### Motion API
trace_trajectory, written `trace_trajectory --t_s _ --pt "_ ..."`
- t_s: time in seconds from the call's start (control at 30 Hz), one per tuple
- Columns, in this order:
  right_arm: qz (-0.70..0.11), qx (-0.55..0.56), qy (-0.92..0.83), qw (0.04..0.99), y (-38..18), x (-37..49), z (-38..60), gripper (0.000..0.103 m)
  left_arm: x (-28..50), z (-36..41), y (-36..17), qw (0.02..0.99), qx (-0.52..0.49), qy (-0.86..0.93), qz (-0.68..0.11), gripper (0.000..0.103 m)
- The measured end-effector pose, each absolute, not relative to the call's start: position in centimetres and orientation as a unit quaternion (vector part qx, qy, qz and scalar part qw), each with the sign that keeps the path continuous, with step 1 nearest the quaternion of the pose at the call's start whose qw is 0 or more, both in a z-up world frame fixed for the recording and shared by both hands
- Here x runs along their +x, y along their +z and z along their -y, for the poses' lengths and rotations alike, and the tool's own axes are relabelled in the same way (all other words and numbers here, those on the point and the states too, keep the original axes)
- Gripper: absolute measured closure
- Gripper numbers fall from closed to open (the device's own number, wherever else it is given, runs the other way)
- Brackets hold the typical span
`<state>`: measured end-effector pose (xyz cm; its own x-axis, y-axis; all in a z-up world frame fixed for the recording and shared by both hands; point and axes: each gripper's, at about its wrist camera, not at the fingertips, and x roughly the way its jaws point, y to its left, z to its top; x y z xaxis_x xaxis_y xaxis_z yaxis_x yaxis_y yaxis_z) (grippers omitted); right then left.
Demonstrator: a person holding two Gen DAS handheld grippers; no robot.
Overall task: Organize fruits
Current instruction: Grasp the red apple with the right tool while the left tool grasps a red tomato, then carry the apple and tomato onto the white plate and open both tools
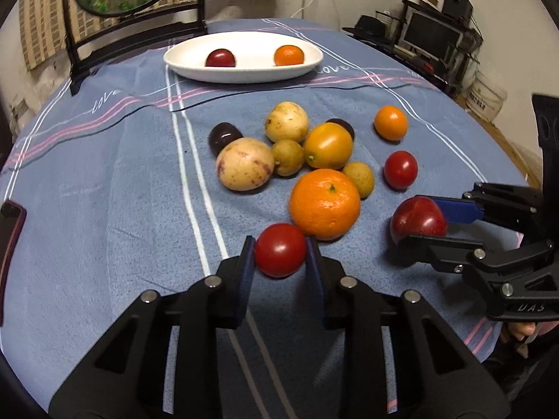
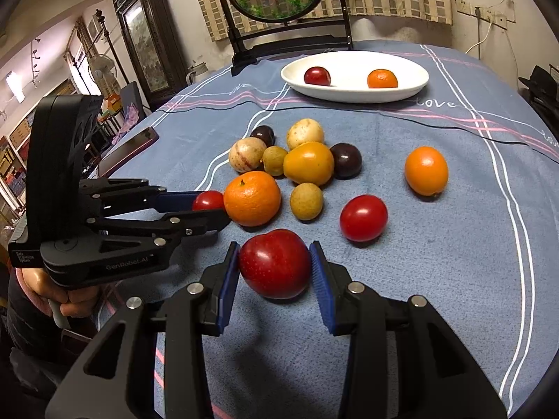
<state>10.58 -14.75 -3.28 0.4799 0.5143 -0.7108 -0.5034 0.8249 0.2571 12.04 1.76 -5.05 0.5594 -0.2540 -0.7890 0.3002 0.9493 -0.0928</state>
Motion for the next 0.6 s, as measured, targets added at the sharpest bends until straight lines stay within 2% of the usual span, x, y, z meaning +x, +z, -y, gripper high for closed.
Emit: trace_trajectory --t_s 0.13,0.33,0.6 --pt "-0.412 0.027 0.305 0.858 -2.3 11.7 15.3 0.062 12.6 -2.7 -4.2 0.886 0.008 -0.155 -0.438 0.074" --pt "-0.357 0.014 0.274 0.893 2.8 17.8 15.3 0.062 16.9 -4.0 0.8 0.903 -0.023 -0.164 -0.398 0.074" --pt "-0.409 -0.006 0.238 0.881 2.0 29.9 11.4 0.063 31.5 -4.2 3.9 0.909 -0.028 -0.12 -0.398 0.074"
